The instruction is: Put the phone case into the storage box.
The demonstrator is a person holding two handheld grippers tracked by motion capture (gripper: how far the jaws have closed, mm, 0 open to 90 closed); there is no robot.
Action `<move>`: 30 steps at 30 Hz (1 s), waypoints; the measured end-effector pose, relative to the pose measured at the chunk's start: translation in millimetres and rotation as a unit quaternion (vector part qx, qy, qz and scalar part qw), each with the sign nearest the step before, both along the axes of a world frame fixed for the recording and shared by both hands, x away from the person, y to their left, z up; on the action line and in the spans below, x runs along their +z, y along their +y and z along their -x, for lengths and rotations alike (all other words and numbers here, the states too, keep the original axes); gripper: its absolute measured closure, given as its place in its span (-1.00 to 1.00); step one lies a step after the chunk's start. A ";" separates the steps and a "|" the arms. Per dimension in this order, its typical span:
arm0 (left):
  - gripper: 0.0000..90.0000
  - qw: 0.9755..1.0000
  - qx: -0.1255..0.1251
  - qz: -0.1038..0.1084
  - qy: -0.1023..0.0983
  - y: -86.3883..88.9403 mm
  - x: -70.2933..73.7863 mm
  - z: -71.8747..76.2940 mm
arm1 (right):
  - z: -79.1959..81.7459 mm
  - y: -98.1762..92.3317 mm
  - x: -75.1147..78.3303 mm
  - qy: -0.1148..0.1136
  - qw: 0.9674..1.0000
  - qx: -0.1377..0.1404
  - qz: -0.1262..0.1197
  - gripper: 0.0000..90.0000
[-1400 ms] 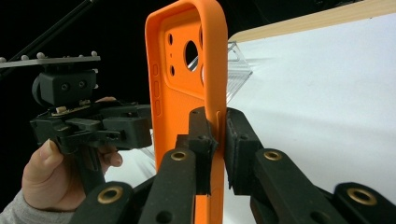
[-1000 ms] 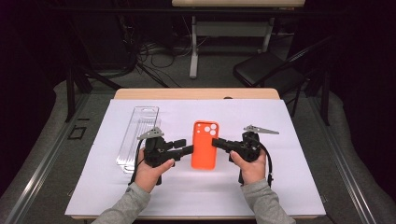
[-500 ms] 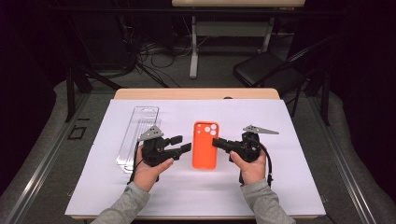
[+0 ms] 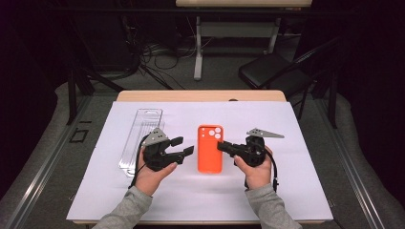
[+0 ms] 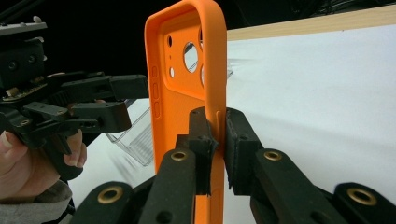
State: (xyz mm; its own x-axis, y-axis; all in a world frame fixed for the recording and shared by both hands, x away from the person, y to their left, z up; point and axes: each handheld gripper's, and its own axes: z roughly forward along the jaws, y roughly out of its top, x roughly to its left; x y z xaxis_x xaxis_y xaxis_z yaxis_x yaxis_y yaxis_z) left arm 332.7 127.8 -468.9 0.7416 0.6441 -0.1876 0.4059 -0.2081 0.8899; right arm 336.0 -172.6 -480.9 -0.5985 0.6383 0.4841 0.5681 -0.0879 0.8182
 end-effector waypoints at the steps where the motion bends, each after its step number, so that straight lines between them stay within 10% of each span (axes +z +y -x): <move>1: -0.08 1.000 -0.001 -0.004 -0.002 0.1 0.5 0.0 | 0.3 0.5 0.1 -0.001 1.000 0.000 0.003 0.83; 30: -0.45 0.996 0.021 -0.076 -0.052 -5.3 9.8 5.0 | 11.6 18.6 6.0 -0.040 0.997 0.001 0.069 0.83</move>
State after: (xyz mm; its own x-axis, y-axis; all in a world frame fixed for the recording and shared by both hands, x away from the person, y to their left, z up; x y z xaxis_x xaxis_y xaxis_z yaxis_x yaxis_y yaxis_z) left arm 327.6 122.5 -459.1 0.7244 0.6893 -0.0090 0.3235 -0.3284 0.8874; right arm 324.4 -154.1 -475.0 -0.6326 0.6948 0.3420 0.5005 0.0298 0.8652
